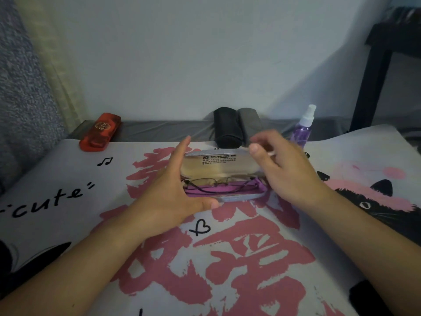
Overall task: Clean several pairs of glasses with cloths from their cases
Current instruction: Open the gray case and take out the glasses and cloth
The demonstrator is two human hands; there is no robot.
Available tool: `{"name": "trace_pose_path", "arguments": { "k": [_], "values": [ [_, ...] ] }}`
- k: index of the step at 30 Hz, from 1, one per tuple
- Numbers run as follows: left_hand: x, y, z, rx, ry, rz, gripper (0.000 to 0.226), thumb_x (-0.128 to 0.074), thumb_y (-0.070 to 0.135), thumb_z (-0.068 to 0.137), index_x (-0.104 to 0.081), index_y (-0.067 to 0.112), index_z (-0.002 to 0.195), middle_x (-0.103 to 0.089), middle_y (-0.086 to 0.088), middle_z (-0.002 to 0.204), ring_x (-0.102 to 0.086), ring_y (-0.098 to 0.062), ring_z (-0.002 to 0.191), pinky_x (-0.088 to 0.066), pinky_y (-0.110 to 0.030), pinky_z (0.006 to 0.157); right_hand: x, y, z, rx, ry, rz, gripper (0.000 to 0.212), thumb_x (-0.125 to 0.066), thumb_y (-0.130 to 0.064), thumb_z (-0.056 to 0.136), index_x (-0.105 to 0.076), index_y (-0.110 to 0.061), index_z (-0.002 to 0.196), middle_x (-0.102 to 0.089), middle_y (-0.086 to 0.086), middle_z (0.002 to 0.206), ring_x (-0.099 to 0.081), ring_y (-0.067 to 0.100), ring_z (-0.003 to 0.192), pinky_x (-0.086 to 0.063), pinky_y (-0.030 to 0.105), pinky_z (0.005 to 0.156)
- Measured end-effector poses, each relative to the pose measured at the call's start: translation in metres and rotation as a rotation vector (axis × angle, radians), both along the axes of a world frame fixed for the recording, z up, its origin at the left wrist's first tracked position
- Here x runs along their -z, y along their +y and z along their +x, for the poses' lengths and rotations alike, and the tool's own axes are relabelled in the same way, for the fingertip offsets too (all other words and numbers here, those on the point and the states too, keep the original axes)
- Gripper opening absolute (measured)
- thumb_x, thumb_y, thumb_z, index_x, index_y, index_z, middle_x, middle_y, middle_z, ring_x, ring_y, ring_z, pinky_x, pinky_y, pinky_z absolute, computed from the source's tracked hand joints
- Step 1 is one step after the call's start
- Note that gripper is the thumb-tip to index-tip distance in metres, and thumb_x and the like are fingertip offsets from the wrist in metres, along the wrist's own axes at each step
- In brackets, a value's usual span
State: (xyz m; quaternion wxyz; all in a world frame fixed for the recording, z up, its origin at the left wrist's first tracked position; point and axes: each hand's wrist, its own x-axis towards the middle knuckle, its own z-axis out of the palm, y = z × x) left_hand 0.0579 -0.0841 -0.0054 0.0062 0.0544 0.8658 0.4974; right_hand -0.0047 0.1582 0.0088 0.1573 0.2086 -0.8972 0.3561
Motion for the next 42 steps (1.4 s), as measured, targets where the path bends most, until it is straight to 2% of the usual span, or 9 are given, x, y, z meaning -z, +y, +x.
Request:
{"name": "trace_pose_path", "arguments": {
  "k": [3,8,14,19,29,33,35,38,42],
  "values": [
    [-0.004,-0.007,-0.002,-0.07,0.004,-0.069,0.134,-0.086,0.065,0.046,0.009,0.075,0.14,-0.034,0.014,0.161,-0.039,-0.011,0.144,-0.035,-0.043,0.119,-0.008,0.013,0.007,0.05,0.178,-0.003,0.01,-0.064,-0.035,0.095,-0.064,-0.027,0.089,-0.052,-0.012,0.085,-0.05,-0.002,0.077,-0.037,0.017,0.066],
    [-0.006,-0.011,-0.003,-0.096,0.014,-0.118,0.133,-0.084,0.056,0.052,0.011,0.069,0.144,-0.021,0.017,0.164,-0.03,-0.004,0.144,-0.031,-0.034,0.119,0.001,-0.002,0.014,-0.013,-0.094,0.101,0.008,-0.073,-0.03,0.089,-0.074,-0.028,0.081,-0.047,-0.01,0.072,-0.048,-0.002,0.068,-0.033,0.014,0.057],
    [-0.002,-0.009,-0.003,-0.115,0.052,-0.124,0.128,-0.092,0.05,0.058,0.008,0.081,0.133,-0.03,0.013,0.161,-0.038,-0.012,0.143,-0.036,-0.046,0.118,0.0,-0.02,0.014,0.084,-0.335,0.124,0.006,-0.066,-0.024,0.09,-0.071,-0.027,0.089,-0.062,-0.015,0.083,-0.056,0.001,0.068,-0.039,0.007,0.051],
    [-0.002,-0.01,-0.003,-0.113,0.052,-0.119,0.126,-0.092,0.049,0.06,0.005,0.079,0.136,-0.037,0.013,0.157,-0.041,-0.014,0.142,-0.038,-0.048,0.116,-0.003,-0.019,0.013,0.09,-0.471,0.095,0.011,-0.068,-0.018,0.089,-0.073,-0.027,0.087,-0.066,-0.009,0.081,-0.06,0.007,0.064,-0.042,0.017,0.052],
    [-0.002,-0.01,-0.003,-0.091,0.031,-0.1,0.126,-0.09,0.048,0.061,0.004,0.074,0.141,-0.045,0.017,0.15,-0.049,-0.008,0.134,-0.041,-0.041,0.115,0.001,-0.012,0.017,0.02,-0.45,-0.079,0.017,-0.073,-0.021,0.092,-0.075,-0.035,0.082,-0.064,-0.015,0.072,-0.056,-0.011,0.061,-0.039,0.005,0.055],
    [-0.003,-0.011,-0.003,-0.077,0.034,-0.091,0.125,-0.088,0.049,0.06,0.003,0.074,0.141,-0.048,0.022,0.145,-0.051,-0.005,0.131,-0.041,-0.034,0.113,0.001,-0.011,0.019,0.023,-0.36,-0.129,0.016,-0.069,-0.021,0.095,-0.073,-0.031,0.085,-0.067,-0.011,0.087,-0.058,0.002,0.072,-0.042,0.007,0.059],
    [-0.003,-0.011,-0.003,-0.077,0.043,-0.095,0.124,-0.09,0.046,0.063,0.003,0.075,0.139,-0.046,0.024,0.144,-0.049,-0.002,0.132,-0.04,-0.031,0.113,-0.001,-0.011,0.021,-0.002,-0.301,-0.134,0.015,-0.069,-0.019,0.096,-0.073,-0.031,0.087,-0.067,-0.012,0.09,-0.057,-0.004,0.072,-0.041,0.006,0.062],
    [-0.003,-0.011,-0.003,-0.082,0.046,-0.097,0.124,-0.088,0.05,0.058,0.002,0.076,0.139,-0.046,0.022,0.147,-0.048,-0.005,0.135,-0.04,-0.037,0.115,-0.006,-0.012,0.027,-0.055,-0.244,-0.164,0.014,-0.071,-0.017,0.094,-0.076,-0.029,0.089,-0.067,-0.014,0.085,-0.057,-0.01,0.073,-0.042,0.006,0.065],
    [-0.004,-0.011,-0.003,-0.087,0.056,-0.116,0.126,-0.091,0.044,0.061,0.003,0.077,0.138,-0.04,0.015,0.155,-0.045,-0.01,0.138,-0.04,-0.042,0.116,-0.011,-0.007,0.028,-0.075,-0.232,-0.207,0.021,-0.072,-0.009,0.092,-0.074,-0.029,0.086,-0.07,-0.01,0.084,-0.062,-0.002,0.079,-0.046,0.008,0.071]
  ]
}}
